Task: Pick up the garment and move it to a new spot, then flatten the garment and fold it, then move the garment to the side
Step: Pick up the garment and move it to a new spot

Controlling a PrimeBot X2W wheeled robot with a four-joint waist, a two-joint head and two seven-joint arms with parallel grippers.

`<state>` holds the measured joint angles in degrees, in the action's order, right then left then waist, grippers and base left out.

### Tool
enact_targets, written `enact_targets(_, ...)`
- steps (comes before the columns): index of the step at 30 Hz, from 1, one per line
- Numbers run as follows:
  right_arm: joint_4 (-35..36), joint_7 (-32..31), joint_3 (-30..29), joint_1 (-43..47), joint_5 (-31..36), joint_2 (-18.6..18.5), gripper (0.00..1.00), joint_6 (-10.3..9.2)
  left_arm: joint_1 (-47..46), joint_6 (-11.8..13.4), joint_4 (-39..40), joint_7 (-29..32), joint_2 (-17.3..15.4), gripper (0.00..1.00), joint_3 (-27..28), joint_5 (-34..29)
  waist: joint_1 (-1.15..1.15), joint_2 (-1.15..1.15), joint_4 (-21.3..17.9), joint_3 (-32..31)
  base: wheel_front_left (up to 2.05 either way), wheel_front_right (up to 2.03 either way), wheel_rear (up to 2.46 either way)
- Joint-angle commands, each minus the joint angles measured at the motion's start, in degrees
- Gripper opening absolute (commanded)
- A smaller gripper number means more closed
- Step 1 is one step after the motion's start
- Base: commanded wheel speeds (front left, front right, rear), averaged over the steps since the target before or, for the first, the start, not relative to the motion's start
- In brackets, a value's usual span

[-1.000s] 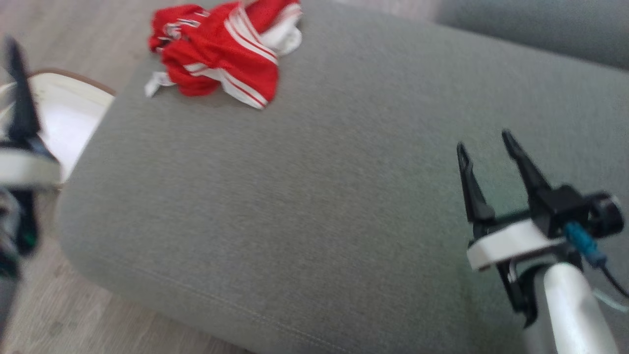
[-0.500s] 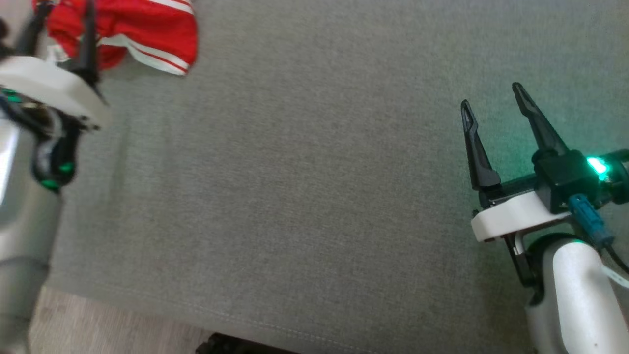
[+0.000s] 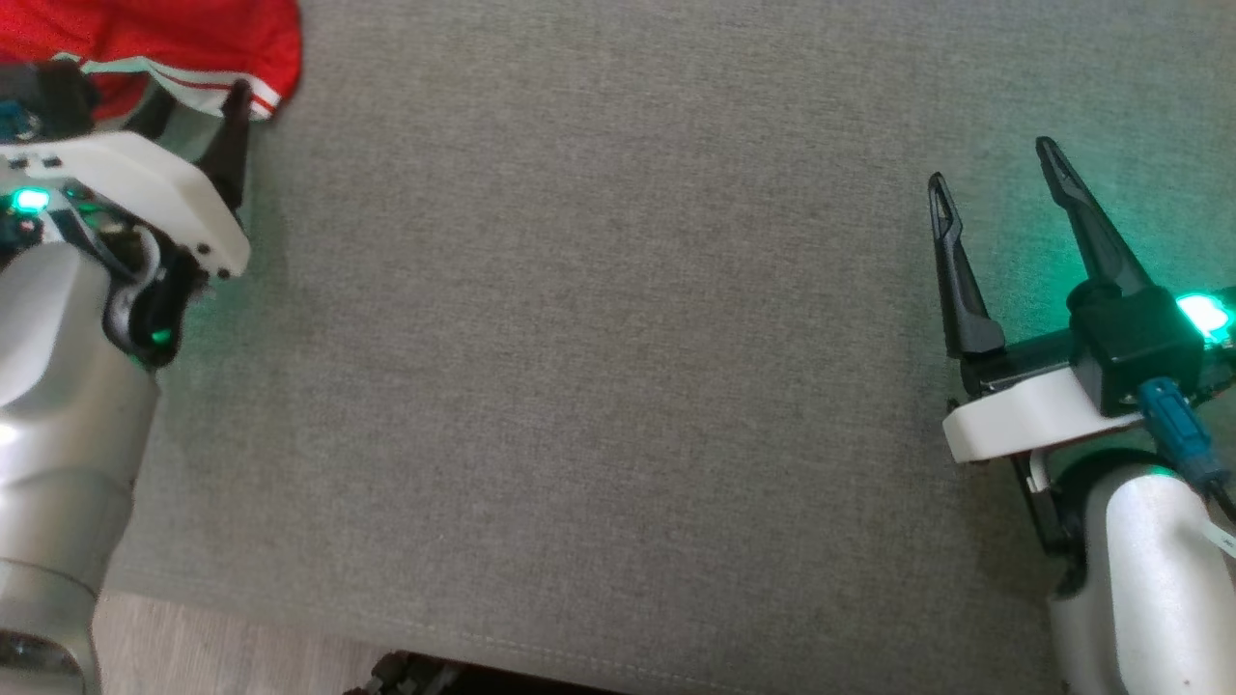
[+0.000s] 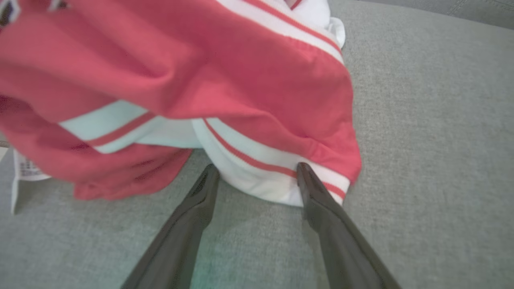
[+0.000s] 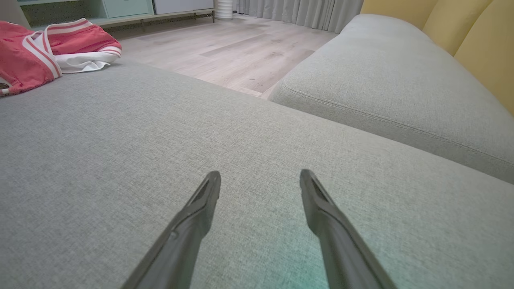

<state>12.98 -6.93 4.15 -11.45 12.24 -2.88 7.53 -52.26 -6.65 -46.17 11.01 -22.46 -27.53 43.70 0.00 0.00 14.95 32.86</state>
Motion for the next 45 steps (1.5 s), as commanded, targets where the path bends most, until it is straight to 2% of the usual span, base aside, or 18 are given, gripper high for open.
enact_targets(1, 2.5, -0.1, 1.7, -1.2, 0.3, 0.0, 1.0, -0.04, -1.7, -0.3, -0.2, 0.3, -3.0, 1.0, 1.6, 0.5, 0.0, 0.0, -0.5, 0.4, 0.0, 0.0, 0.0)
enact_targets(3, 2.6, 0.0, 1.4, -1.2, 0.3, 0.0, 1.0, -0.04, -2.2, -0.5, -1.4, 0.4, -2.9, 1.0, 1.3, 0.9, 0.0, 0.0, -0.8, 0.6, 0.0, 0.0, 0.0)
enact_targets(4, 2.6, 0.0, 1.3, -1.1, 0.3, 0.0, 1.0, -0.04, -2.4, -0.5, -1.9, 0.5, -2.8, 0.92, 1.1, 1.1, 0.0, 0.0, -0.9, 0.6, 0.0, 0.0, 0.0)
enact_targets(5, 2.6, 0.0, 1.3, -1.1, 0.3, 0.0, 1.0, -0.04, -2.4, -0.5, -1.9, 0.5, -2.8, 0.92, 1.1, 1.1, 0.0, 0.0, -0.9, 0.6, 0.0, 0.0, 0.0)
enact_targets(6, 2.6, 0.1, 1.2, -1.1, 0.3, 0.0, 1.0, -0.04, -2.6, -0.6, -2.5, 0.7, -2.7, 0.48, 0.9, 1.3, 0.0, 0.0, -1.1, 0.7, 0.0, 0.0, 0.0)
enact_targets(8, 2.6, 0.3, 0.9, -1.2, 0.2, 0.0, 1.0, -0.04, -3.0, -0.7, -3.4, 1.2, -2.6, 0.0, 0.4, 1.6, 0.0, 0.0, -1.3, 0.6, 0.0, 0.0, 0.0)
enact_targets(13, 1.8, 1.1, 0.1, -1.4, -0.2, 0.0, 1.0, -0.04, -3.4, -0.8, -4.8, 1.0, -3.2, 0.0, -0.8, 2.2, 0.0, 0.0, -1.5, -0.6, 0.0, 0.0, 0.0)
enact_targets(21, -1.1, 3.3, -1.1, -1.4, -2.5, 0.0, 1.0, -0.04, -5.0, -0.8, -3.6, -3.2, -6.9, 0.0, -1.6, 1.7, 0.0, 0.0, -1.5, -5.9, 0.0, 0.0, 0.0)
enact_targets(28, -5.8, 6.5, -2.1, -0.1, -6.8, 0.0, 1.0, -0.04, -6.4, -0.8, 2.1, -4.2, -11.7, 0.0, -3.3, 0.3, 0.0, 0.0, -2.9, -14.3, 0.0, 0.0, 0.0)
enact_targets(34, -10.4, 9.7, -3.1, 1.9, -11.1, 0.0, 1.0, -0.04, -8.0, -0.8, 9.8, -1.6, -14.7, 0.0, -5.2, -1.5, 0.0, 0.0, -5.3, -21.8, 0.0, 0.0, 0.0)
enact_targets(39, -14.2, 12.2, -3.8, 3.7, -14.3, 0.0, 1.0, -0.04, -9.9, 0.4, 16.4, 1.7, -14.2, 0.0, -6.6, -2.5, 0.0, 0.0, -8.4, -27.4, 0.0, 0.0, 0.0)
enact_targets(45, -17.2, 14.3, -4.6, 6.3, -16.5, 0.0, 1.0, -0.04, -12.6, 3.1, 24.1, 4.2, -9.5, 0.0, -7.4, -2.0, 0.0, 0.0, -12.3, -31.3, 0.0, 0.0, 0.0)
